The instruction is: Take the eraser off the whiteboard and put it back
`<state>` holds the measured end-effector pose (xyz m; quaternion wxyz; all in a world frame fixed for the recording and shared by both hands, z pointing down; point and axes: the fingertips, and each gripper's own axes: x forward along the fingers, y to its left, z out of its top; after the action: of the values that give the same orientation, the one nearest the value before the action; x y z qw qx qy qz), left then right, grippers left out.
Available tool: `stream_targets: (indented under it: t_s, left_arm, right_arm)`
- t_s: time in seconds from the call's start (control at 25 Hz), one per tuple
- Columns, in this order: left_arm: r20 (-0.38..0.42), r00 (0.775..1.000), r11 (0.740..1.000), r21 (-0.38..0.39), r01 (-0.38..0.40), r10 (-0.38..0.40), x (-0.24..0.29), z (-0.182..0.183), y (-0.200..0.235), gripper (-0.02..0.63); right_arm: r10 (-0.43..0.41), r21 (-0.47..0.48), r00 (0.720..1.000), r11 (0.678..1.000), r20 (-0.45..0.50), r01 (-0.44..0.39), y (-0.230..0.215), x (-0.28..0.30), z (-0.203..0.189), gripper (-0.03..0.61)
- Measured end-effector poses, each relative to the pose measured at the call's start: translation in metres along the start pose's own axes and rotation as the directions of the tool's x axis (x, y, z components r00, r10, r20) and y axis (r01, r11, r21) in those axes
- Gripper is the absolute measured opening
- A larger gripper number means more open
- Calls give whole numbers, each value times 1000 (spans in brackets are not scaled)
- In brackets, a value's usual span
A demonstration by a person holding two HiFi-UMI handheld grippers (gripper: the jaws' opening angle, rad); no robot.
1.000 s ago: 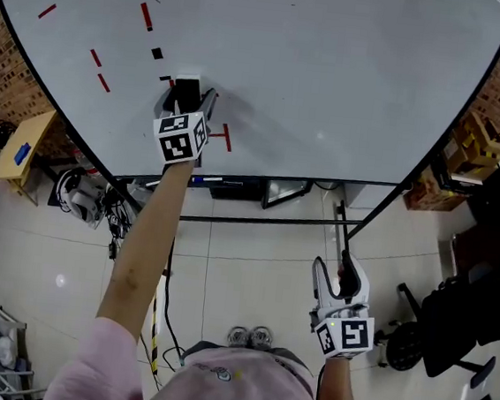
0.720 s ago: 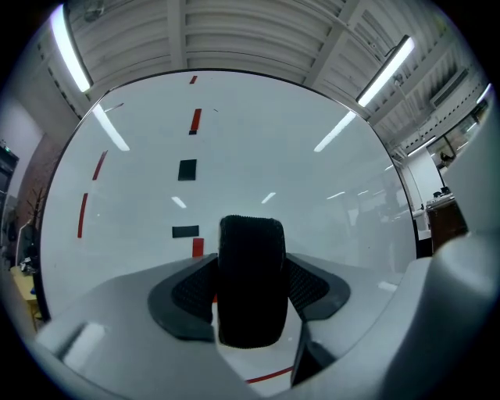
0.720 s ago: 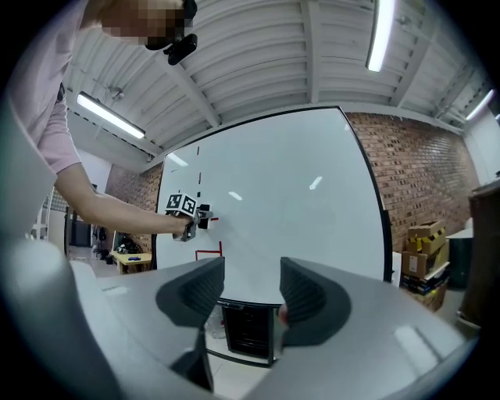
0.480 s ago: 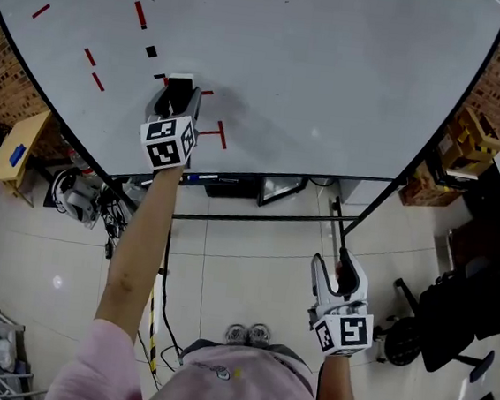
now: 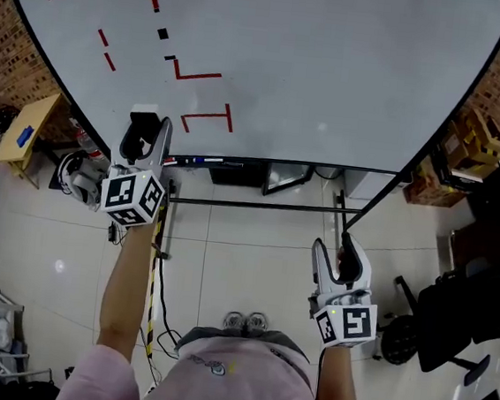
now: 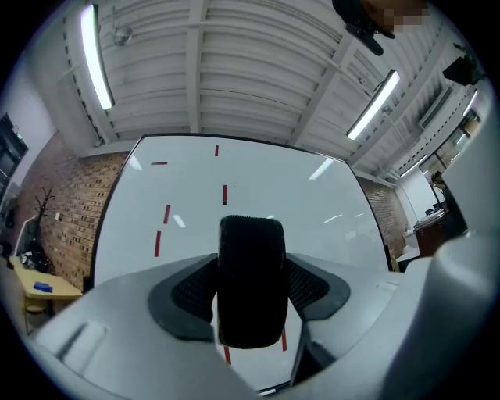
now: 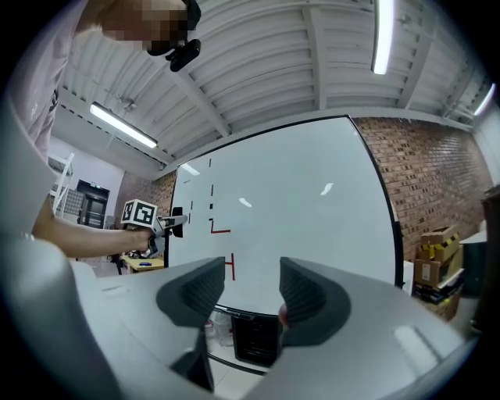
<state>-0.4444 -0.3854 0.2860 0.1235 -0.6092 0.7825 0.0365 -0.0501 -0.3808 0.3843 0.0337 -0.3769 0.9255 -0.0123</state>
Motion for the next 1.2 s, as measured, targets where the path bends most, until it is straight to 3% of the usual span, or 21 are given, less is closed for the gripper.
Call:
stream_targets:
  t_s: [0.28, 0.48, 0.76, 0.96, 1.2]
  left_arm:
    - [0, 999, 999, 24, -40, 40, -74, 15, 5, 264]
    - [0, 999, 999, -4, -49, 49, -124, 23, 10, 264]
    - [8, 1000, 999, -38, -14, 15, -191, 27, 14, 264]
    - [-47, 999, 998, -52, 25, -28, -245, 15, 19, 264]
    - [-74, 997, 996, -84, 9, -15, -306, 16, 16, 264]
  right_arm:
    - [56, 5, 998, 998, 11, -56, 11, -15, 4, 213]
    - [56, 12, 998, 998, 20, -56, 28, -35, 10, 210]
    - [62, -9, 998, 998, 29, -61, 78, -77, 19, 209]
    - [49, -26, 998, 998, 28, -48, 120, -117, 29, 209]
    - [60, -41, 997, 997, 45, -58, 147, -165, 39, 209]
